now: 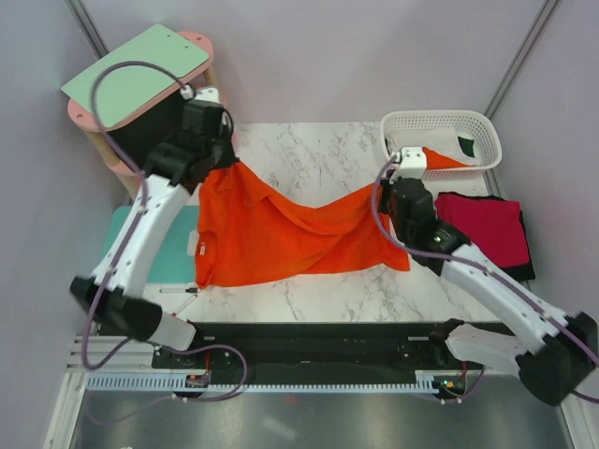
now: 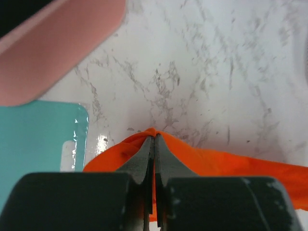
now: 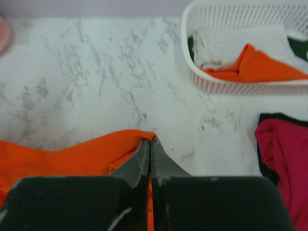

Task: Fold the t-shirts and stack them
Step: Flatten out the tshirt

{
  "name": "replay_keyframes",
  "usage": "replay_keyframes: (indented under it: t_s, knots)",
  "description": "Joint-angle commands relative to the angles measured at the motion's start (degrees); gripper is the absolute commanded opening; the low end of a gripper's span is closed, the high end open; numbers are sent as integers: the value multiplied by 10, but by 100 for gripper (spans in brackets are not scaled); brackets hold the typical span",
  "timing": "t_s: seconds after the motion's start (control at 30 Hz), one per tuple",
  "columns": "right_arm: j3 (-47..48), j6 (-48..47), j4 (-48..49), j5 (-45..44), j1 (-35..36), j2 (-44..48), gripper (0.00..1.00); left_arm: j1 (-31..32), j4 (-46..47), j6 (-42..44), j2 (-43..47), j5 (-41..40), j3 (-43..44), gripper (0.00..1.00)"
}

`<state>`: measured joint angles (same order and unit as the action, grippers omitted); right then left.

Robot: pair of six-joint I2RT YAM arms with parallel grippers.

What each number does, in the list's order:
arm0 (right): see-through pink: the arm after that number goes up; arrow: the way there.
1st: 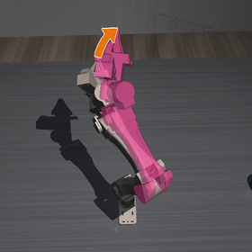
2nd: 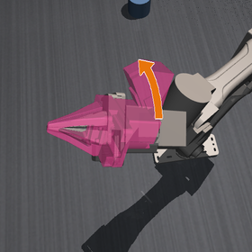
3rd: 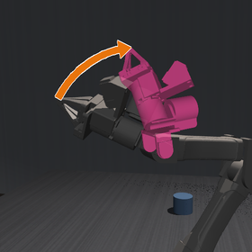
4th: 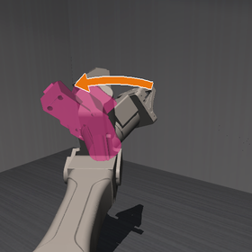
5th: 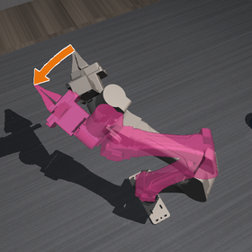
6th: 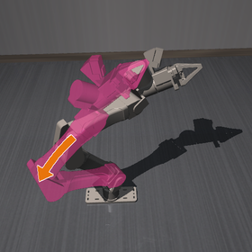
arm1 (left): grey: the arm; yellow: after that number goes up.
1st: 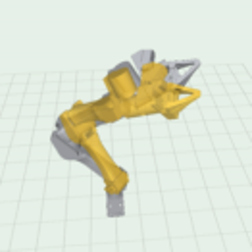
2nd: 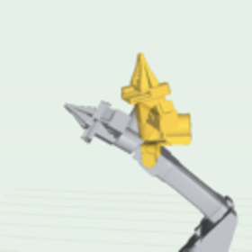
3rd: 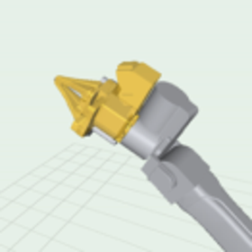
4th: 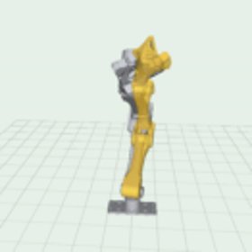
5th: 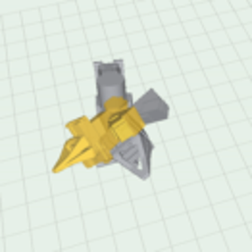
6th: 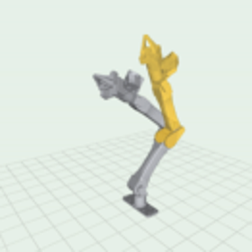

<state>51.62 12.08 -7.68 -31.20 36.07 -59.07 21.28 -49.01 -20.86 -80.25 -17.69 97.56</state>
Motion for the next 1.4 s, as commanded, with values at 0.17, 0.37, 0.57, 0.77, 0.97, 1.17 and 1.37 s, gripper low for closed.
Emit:
replay_keyframes:
  t_s: [0.17,0.37,0.57,0.77,0.97,1.17,1.37]
  knots:
    - [174,30,33,141,-145,-419,3,-30,20,-7,-214,-20,17,2]
    - [302,44,-15,55,-181,-517,50,-54,25,-14,-240,-27,12,2]
    - [207,51,49,91,-182,-401,98,-55,30,-6,-237,-21,9,2]
    - [169,77,-6,176,-183,-363,88,-55,38,-5,-240,-16,-3,2]
    - [134,102,-47,230,-187,-351,77,-55,38,-5,-242,-15,-8,2]
    - [104,108,-57,250,-192,-345,64,-55,42,-5,-239,-13,-8,2]
    - [90,111,-45,269,-194,-378,59,-55,43,-5,-241,-11,-11,2]
